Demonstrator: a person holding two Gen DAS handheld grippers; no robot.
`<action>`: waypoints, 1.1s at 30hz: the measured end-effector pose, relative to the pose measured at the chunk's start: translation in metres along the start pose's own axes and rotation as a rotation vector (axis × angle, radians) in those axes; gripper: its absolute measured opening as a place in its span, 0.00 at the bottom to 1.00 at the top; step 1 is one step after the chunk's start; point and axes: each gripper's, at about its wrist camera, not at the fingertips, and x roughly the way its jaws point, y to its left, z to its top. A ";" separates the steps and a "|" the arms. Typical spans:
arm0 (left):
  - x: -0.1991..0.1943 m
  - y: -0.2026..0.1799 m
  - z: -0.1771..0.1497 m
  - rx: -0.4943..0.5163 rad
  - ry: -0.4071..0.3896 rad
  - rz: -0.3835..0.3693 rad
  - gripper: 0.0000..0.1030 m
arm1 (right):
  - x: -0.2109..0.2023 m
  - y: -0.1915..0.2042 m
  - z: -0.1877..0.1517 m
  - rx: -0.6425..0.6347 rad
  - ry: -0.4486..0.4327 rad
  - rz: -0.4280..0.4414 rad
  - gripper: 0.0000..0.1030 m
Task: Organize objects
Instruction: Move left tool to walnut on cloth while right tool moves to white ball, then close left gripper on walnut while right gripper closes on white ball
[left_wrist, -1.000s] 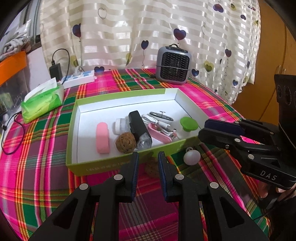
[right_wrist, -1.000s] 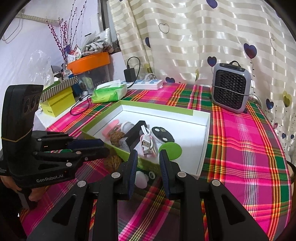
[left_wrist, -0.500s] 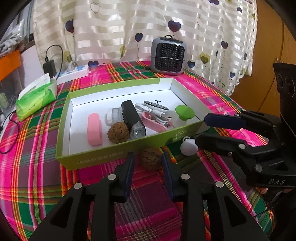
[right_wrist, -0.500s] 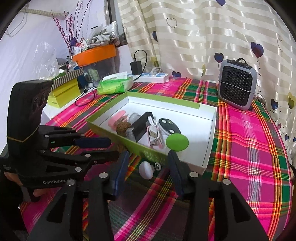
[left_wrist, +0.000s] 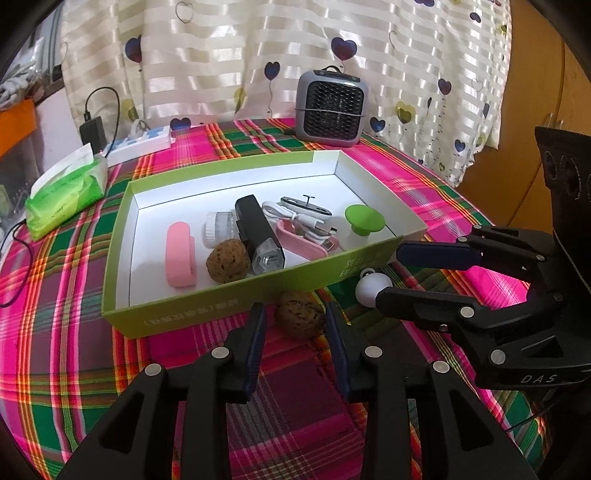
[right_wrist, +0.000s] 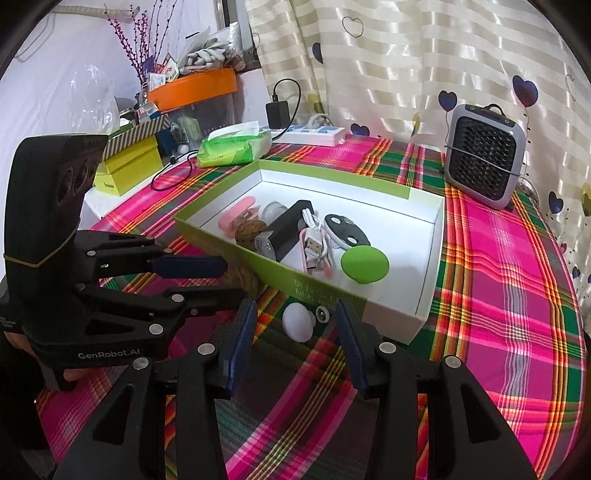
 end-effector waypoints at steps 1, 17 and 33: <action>0.000 0.000 0.000 0.000 0.002 -0.003 0.30 | 0.001 0.000 0.000 0.000 0.005 -0.003 0.44; 0.011 0.004 0.002 -0.037 0.048 -0.019 0.30 | 0.010 0.005 0.000 -0.022 0.057 -0.046 0.37; 0.012 0.005 0.003 -0.060 0.045 -0.033 0.28 | 0.014 0.007 0.000 -0.042 0.076 -0.062 0.19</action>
